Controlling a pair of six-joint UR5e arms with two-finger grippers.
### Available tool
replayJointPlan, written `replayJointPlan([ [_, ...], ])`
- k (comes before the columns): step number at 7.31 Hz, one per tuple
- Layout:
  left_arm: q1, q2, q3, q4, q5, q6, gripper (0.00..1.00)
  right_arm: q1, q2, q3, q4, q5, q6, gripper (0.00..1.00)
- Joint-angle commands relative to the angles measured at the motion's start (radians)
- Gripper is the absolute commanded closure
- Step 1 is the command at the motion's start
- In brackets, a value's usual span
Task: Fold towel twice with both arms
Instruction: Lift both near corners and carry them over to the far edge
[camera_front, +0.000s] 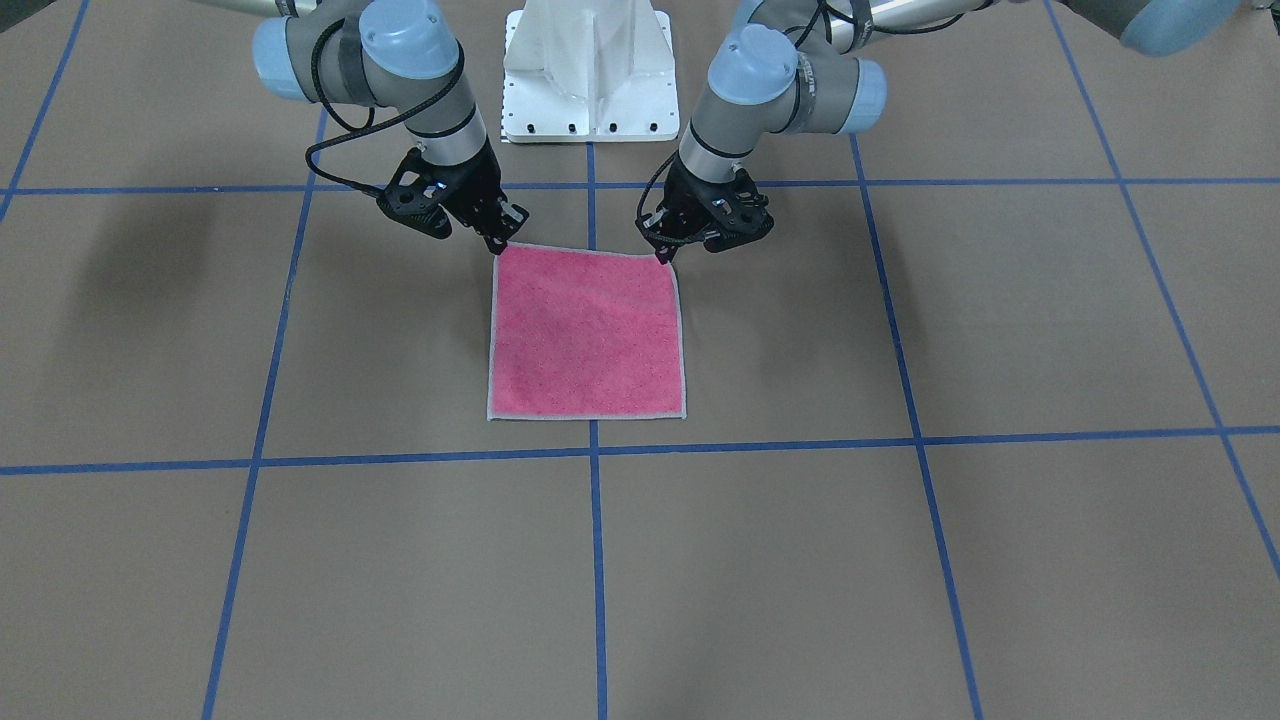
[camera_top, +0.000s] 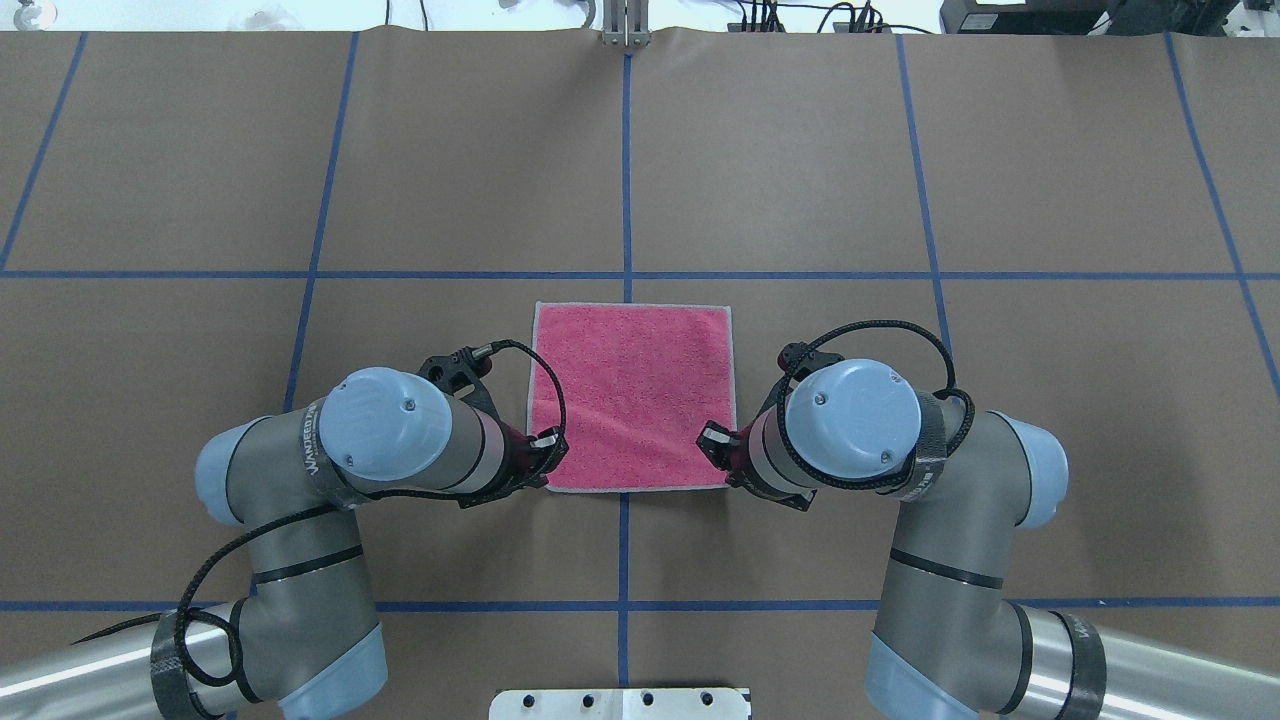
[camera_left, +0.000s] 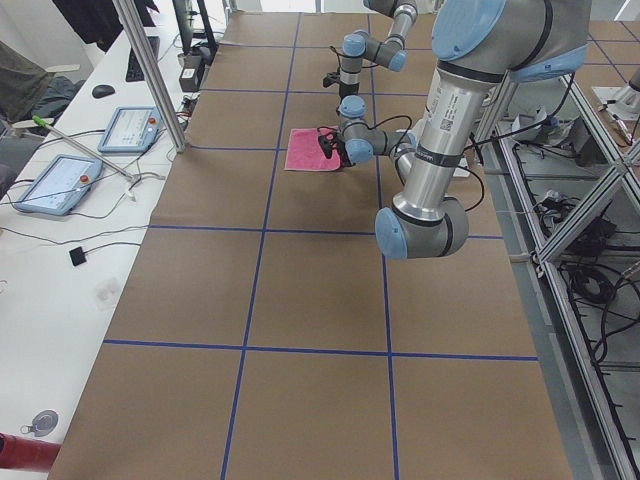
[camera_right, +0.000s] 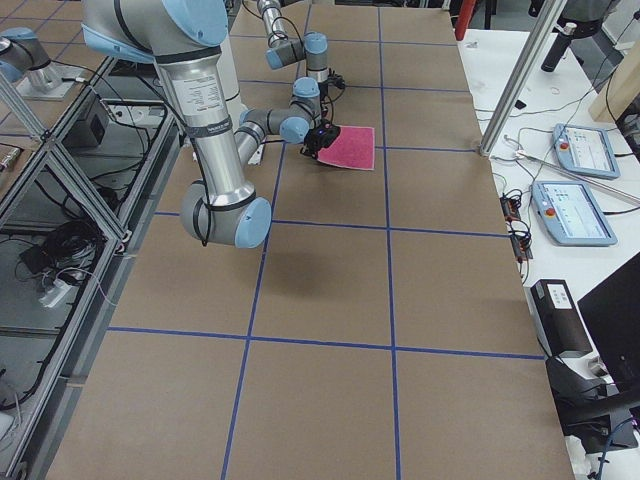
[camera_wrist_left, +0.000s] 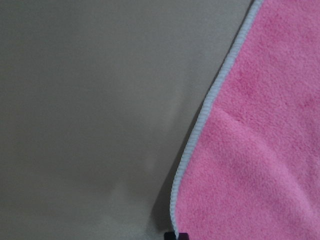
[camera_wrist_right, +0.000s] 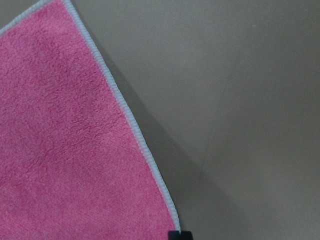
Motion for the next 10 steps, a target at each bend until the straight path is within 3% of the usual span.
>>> replayJointPlan([
  [1,-0.001,0.000,-0.011,0.002,0.001,-0.004,1.00,0.004,0.000,0.000,0.000,0.000,-0.001,1.00],
  [10,0.004,0.000,-0.089,0.008,-0.002,-0.089,1.00,0.029,-0.025,0.041,-0.002,0.014,-0.004,1.00],
])
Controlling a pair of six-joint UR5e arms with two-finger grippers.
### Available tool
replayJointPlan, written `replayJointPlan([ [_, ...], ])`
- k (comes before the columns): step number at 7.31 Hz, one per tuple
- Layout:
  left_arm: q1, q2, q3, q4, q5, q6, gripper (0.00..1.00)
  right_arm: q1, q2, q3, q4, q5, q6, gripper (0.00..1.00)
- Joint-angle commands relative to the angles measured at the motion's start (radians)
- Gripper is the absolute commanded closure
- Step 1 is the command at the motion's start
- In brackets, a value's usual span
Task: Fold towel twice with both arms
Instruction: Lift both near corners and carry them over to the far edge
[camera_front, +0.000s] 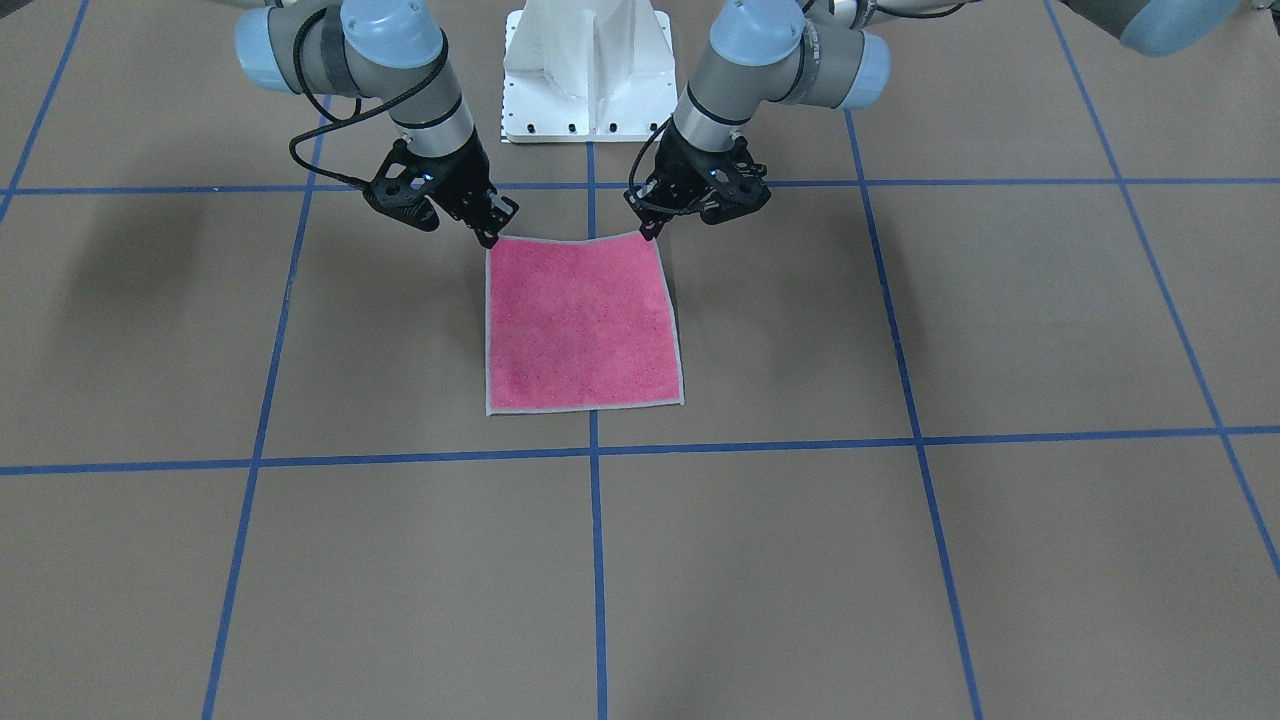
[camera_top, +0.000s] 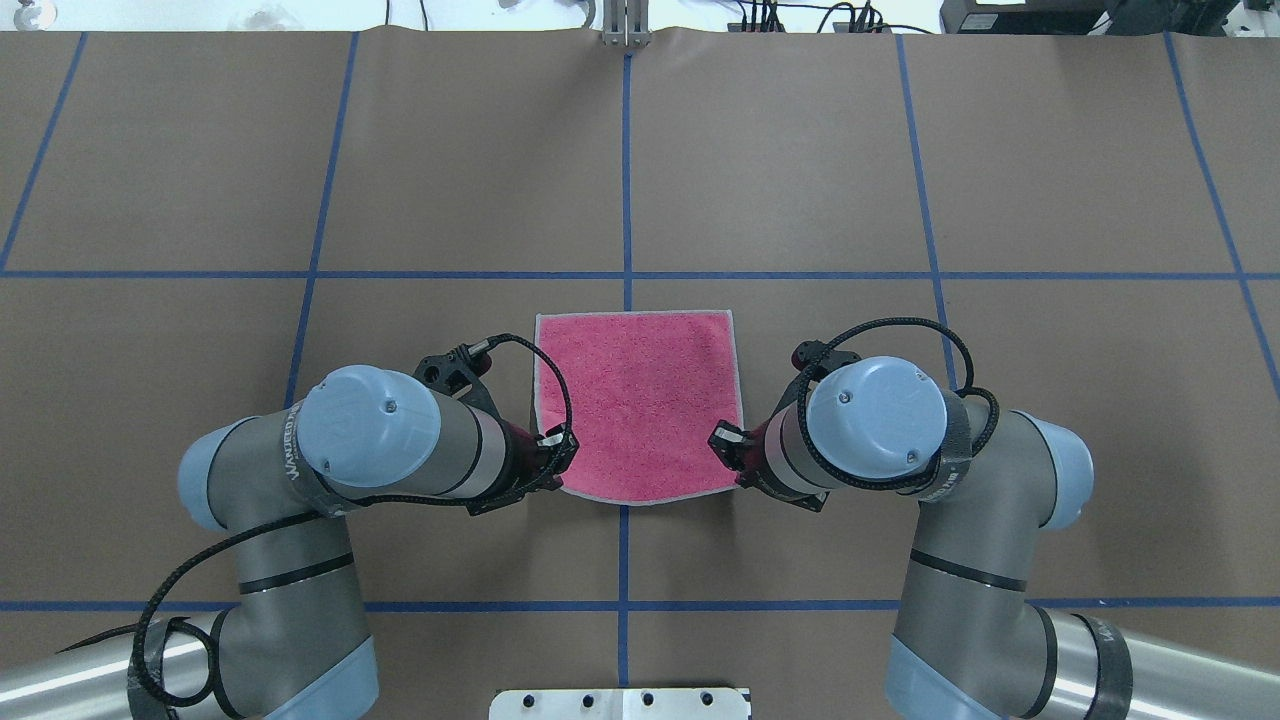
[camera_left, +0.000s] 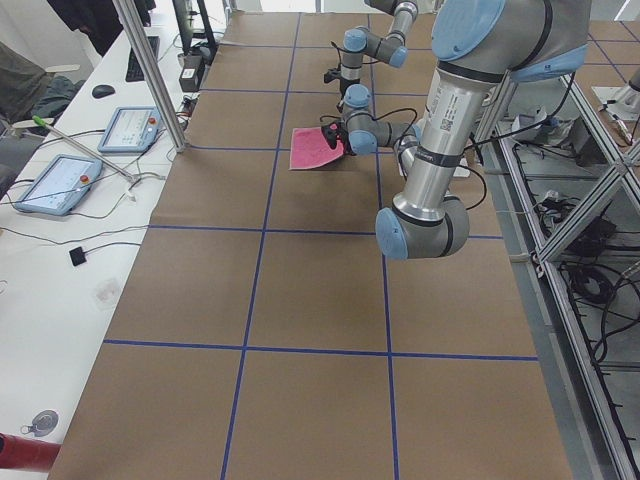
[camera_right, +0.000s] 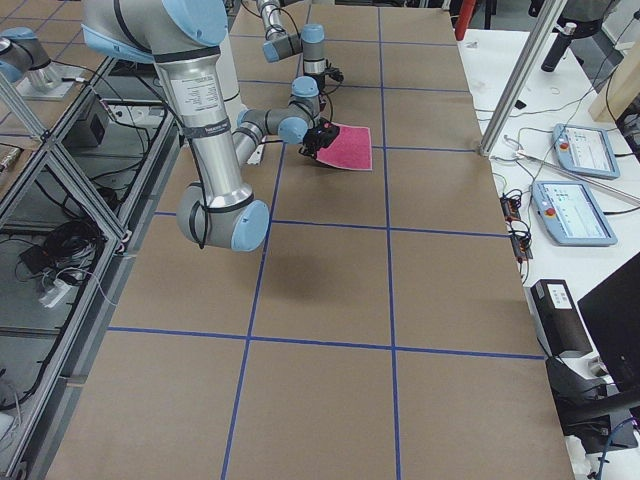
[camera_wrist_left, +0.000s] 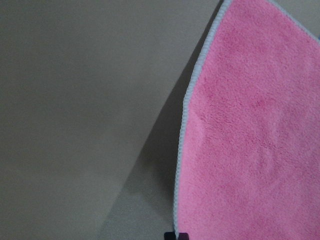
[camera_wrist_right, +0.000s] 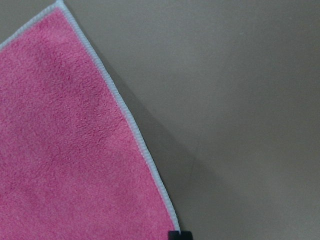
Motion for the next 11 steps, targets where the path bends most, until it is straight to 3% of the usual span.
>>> replayJointPlan([
  [1,-0.012,-0.001,0.005,-0.001,0.006,-0.004,1.00,0.052,0.010,-0.011,-0.001,0.005,-0.007,1.00],
  [4,-0.096,-0.014,0.025,-0.001,0.004,0.010,1.00,0.123,0.099,-0.115,0.005,0.040,-0.014,1.00],
  [7,-0.126,-0.088,0.118,-0.006,0.004,0.009,1.00,0.158,0.125,-0.156,0.005,0.048,-0.041,1.00],
  [11,-0.172,-0.106,0.182,-0.014,0.003,0.013,1.00,0.181,0.166,-0.227,0.006,0.048,-0.055,1.00],
])
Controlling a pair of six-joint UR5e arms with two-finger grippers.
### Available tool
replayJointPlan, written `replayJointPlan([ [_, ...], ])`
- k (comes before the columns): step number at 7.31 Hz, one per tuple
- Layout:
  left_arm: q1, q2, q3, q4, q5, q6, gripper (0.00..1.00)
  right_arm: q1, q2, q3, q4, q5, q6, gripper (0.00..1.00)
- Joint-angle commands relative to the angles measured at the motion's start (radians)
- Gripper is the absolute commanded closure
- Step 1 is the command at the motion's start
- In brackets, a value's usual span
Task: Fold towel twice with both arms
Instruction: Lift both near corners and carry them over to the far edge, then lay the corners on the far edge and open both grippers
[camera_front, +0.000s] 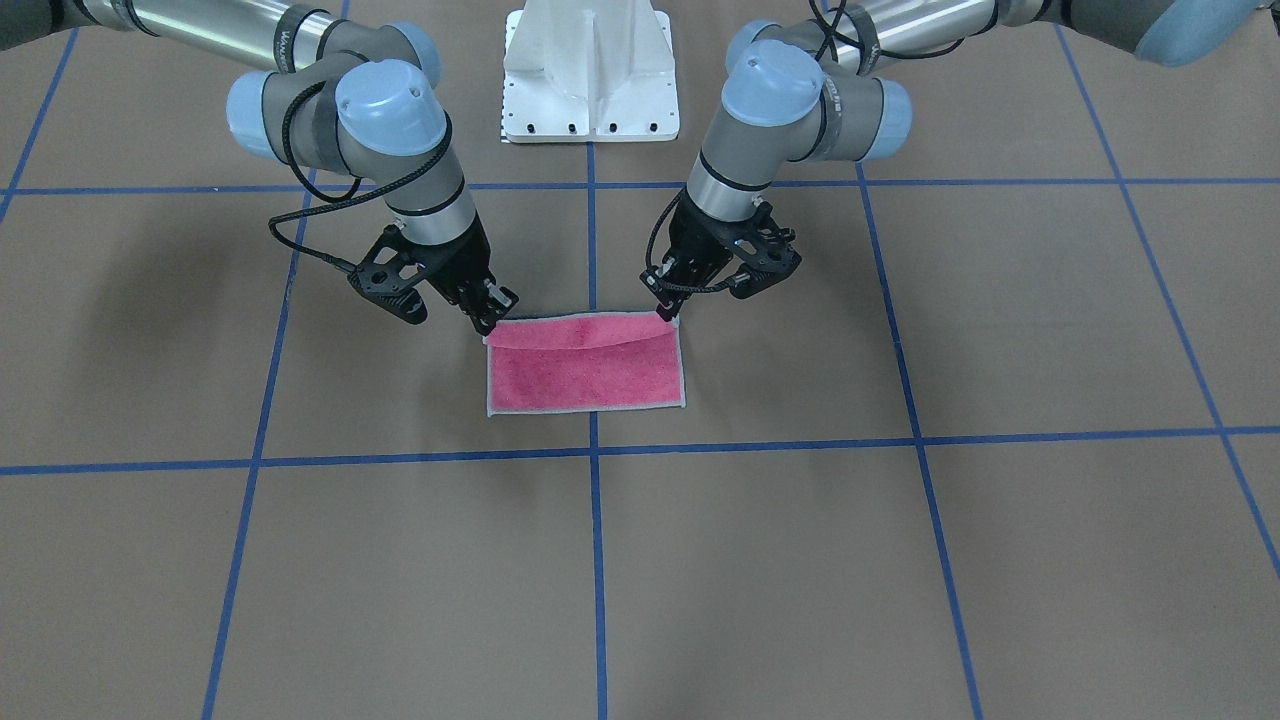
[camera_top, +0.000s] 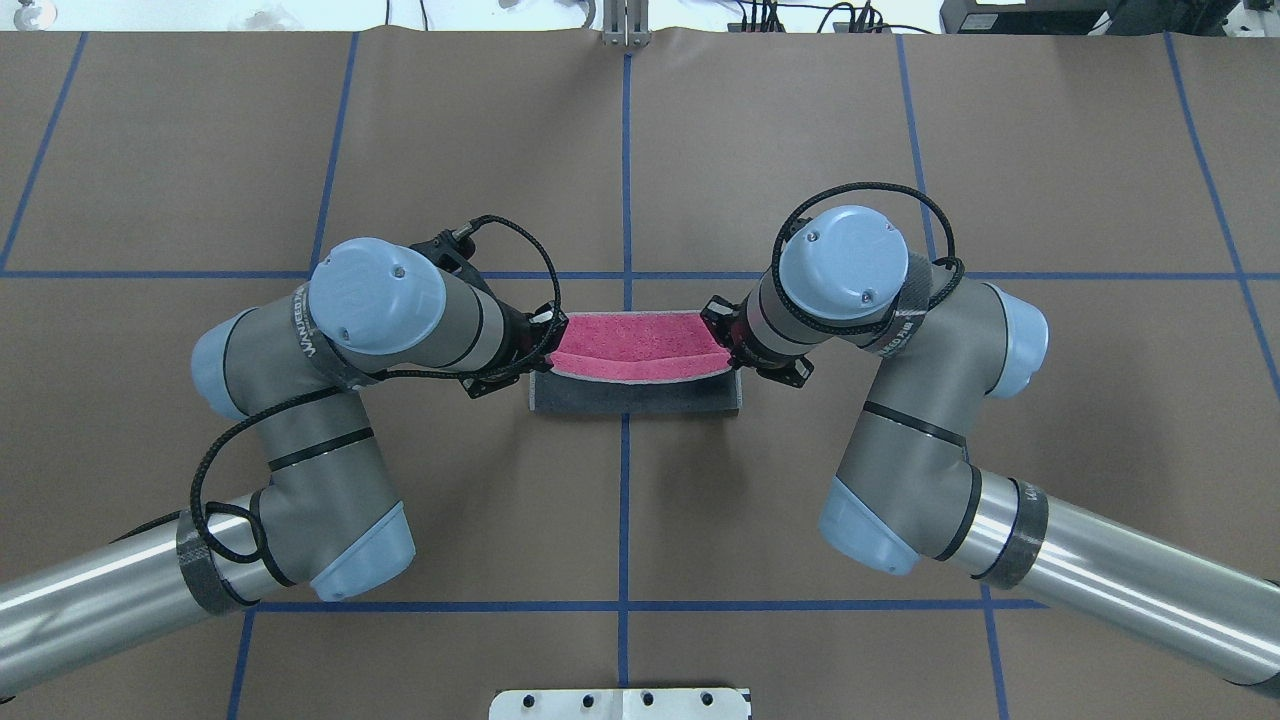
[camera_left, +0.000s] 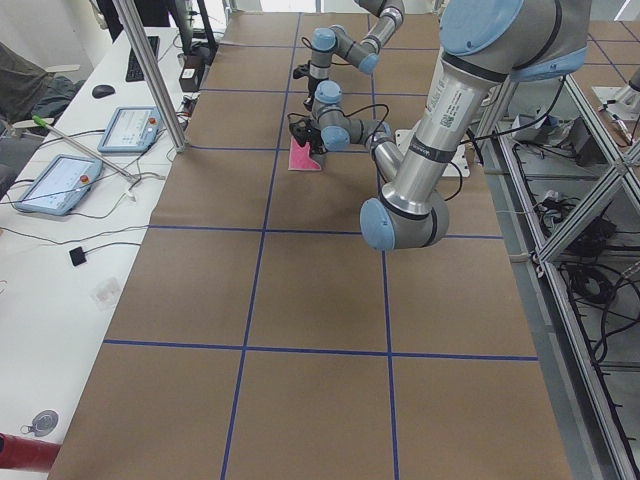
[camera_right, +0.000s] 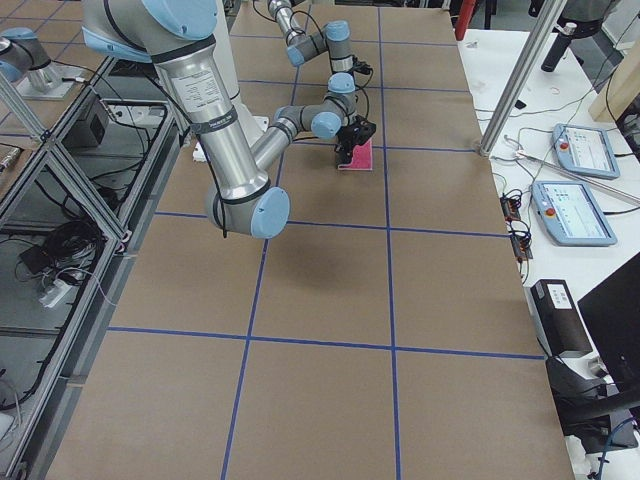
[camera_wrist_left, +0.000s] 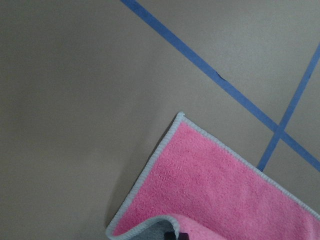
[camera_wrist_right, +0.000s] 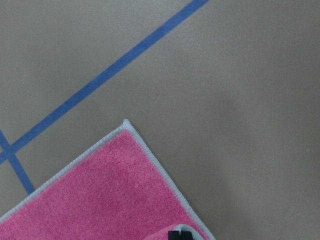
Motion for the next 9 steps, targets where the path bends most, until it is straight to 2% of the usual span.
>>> replayJointPlan([
  [1,-0.017,-0.025,0.052,-0.002,0.000,0.002,1.00,0.014,0.029,-0.042,0.000,0.000,-0.009,1.00],
  [9,-0.025,-0.044,0.101,-0.004,0.000,0.019,1.00,0.025,0.049,-0.082,0.003,0.000,-0.017,1.00],
])
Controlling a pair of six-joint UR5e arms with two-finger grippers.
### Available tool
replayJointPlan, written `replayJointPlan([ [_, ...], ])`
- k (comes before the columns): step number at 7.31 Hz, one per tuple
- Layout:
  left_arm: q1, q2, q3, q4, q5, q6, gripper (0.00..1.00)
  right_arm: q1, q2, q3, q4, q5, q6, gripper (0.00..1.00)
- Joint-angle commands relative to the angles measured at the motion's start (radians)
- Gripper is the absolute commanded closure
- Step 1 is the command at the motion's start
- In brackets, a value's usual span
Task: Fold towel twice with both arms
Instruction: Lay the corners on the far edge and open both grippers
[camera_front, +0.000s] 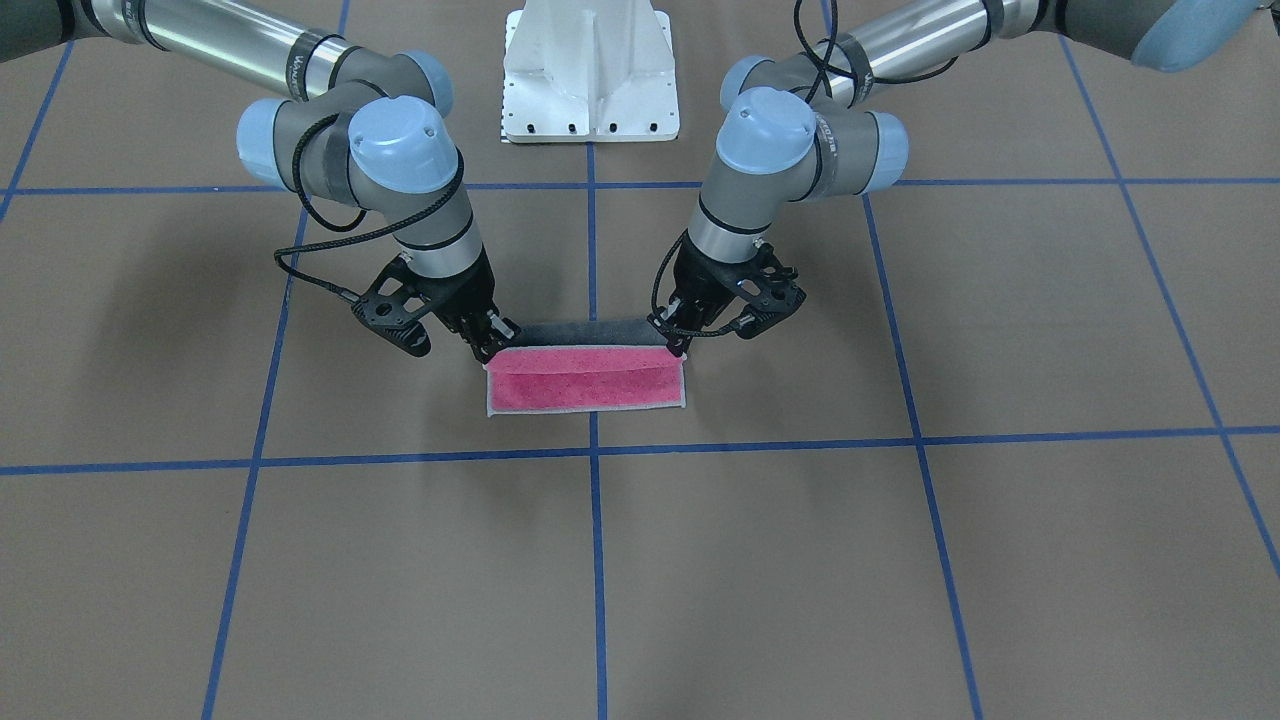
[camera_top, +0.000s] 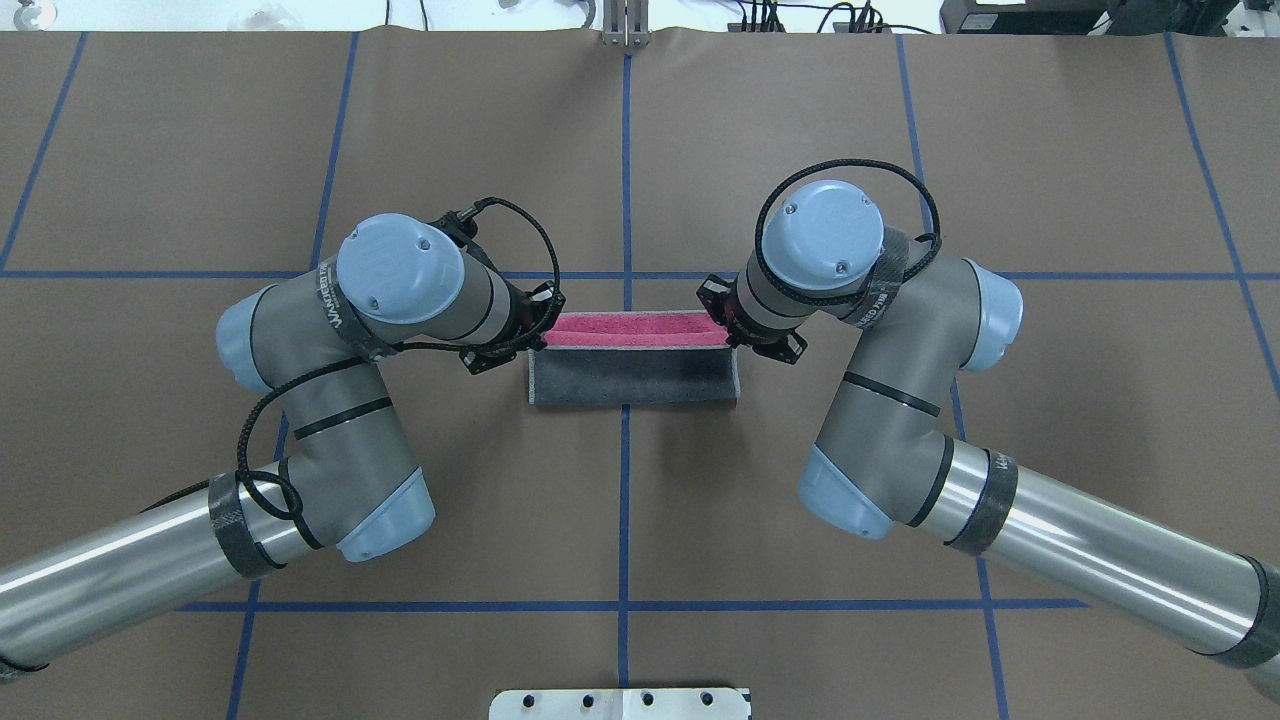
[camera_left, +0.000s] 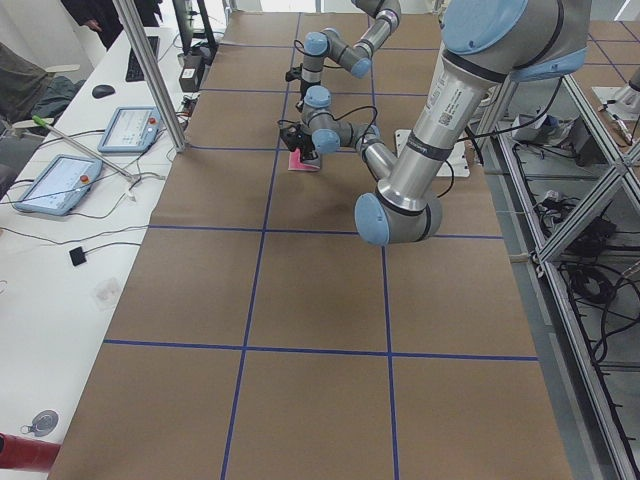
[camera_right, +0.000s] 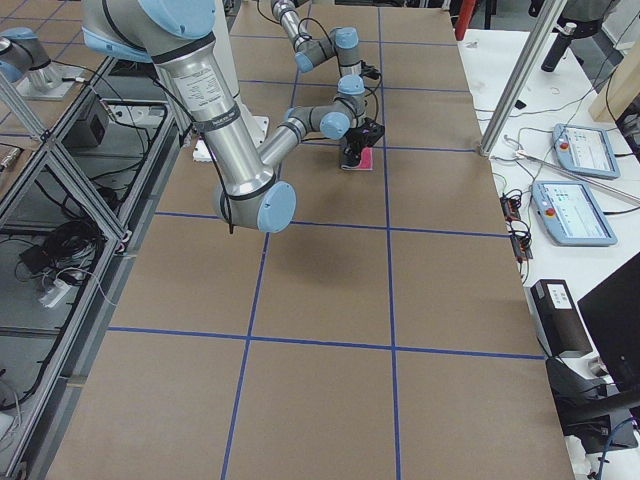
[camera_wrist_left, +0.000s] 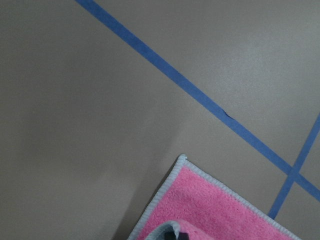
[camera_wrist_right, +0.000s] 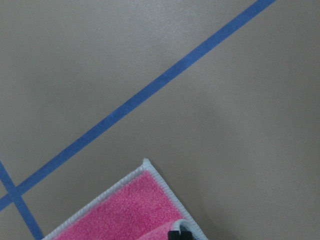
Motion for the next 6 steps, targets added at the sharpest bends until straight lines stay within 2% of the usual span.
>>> replayJointPlan([
  [1,-0.003,-0.001,0.005,0.000,0.000,0.002,1.00,0.001,0.002,-0.003,0.000,0.000,-0.002,1.00],
  [3,-0.005,-0.001,0.005,0.000,0.000,0.002,1.00,0.002,0.040,-0.050,0.001,0.000,-0.002,1.00],
  [6,-0.006,-0.011,0.018,0.000,0.002,0.005,1.00,0.013,0.041,-0.050,0.001,0.000,-0.002,1.00],
])
